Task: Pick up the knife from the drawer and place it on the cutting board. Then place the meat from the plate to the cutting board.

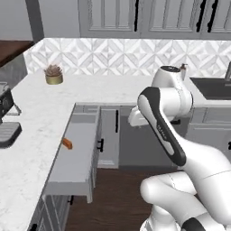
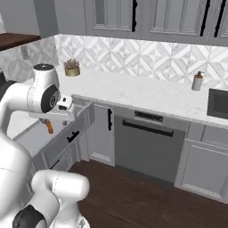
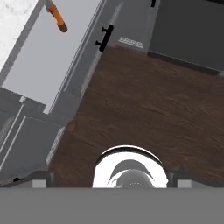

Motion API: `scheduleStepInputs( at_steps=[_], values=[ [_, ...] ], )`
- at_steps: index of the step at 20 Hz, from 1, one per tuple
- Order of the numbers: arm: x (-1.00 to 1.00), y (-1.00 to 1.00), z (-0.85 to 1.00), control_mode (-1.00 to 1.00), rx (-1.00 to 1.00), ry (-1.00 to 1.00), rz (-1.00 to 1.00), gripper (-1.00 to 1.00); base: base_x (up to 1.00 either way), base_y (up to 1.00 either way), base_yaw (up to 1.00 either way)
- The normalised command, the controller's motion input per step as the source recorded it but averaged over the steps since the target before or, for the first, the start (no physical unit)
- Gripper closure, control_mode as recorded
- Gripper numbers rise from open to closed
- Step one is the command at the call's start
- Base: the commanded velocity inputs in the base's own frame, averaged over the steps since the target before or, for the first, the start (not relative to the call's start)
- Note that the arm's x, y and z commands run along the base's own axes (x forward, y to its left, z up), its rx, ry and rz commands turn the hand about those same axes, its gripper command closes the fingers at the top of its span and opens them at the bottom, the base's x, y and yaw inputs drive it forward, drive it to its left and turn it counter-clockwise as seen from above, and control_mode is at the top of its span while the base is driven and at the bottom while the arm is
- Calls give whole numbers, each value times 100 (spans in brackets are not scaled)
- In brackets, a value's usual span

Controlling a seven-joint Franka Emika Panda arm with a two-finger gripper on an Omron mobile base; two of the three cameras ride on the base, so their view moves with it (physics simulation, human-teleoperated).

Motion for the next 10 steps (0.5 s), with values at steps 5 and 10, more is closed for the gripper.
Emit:
scheduleStepInputs(
  at_steps=[5,10],
  values=[
    [0,0,0,100,0,0,0,-100,-3,-3,-44],
    [0,0,0,100,0,0,0,-100,-3,47,-8]
  ],
)
